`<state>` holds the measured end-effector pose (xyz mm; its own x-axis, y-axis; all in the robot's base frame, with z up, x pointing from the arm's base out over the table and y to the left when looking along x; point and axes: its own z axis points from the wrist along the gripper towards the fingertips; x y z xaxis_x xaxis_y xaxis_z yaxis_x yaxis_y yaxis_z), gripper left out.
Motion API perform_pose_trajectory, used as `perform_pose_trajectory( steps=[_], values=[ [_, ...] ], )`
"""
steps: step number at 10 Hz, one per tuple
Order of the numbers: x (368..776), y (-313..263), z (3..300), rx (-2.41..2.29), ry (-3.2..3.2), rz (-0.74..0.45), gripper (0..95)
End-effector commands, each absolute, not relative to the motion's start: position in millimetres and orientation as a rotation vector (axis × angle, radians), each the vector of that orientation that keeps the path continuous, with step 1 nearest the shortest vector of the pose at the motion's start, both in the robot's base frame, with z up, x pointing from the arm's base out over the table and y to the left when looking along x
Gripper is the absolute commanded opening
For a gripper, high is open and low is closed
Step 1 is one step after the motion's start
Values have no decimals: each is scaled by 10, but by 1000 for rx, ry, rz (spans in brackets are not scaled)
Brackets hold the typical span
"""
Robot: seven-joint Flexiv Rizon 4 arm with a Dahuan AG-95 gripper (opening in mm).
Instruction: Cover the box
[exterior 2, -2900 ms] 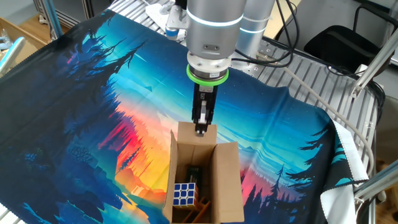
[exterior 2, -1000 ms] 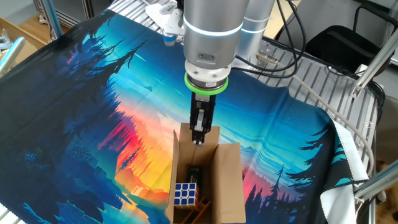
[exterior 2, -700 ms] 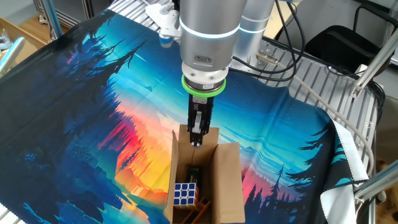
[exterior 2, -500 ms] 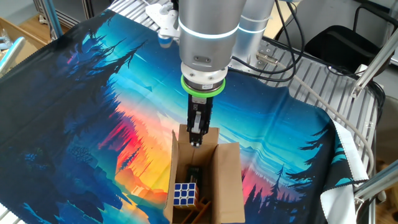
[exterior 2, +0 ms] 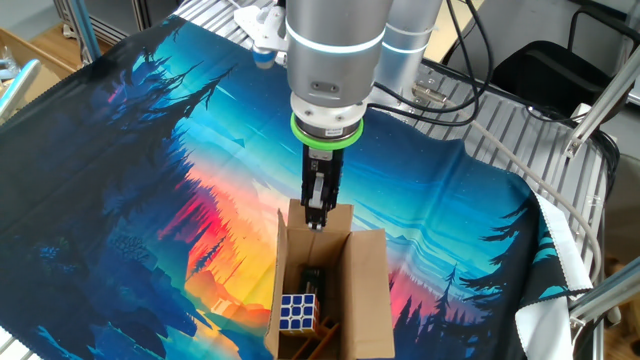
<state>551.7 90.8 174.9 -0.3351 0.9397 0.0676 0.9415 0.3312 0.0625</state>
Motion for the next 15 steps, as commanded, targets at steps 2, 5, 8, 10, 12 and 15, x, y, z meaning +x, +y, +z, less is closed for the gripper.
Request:
perform_pose_trajectory(
  steps=[2,5,8,10,12,15],
  values=[
    [5517,908,1743,-1802,-2547,-146,380],
    [5517,908,1744,-1855,-2547,-110,380],
    [5496,916,1735,-1875,-2511,-113,380],
    [5496,916,1735,-1850,-2528,-113,380],
    [5496,916,1735,-1856,-2517,-128,570],
    [5496,916,1735,-1848,-2527,-115,570]
  ],
)
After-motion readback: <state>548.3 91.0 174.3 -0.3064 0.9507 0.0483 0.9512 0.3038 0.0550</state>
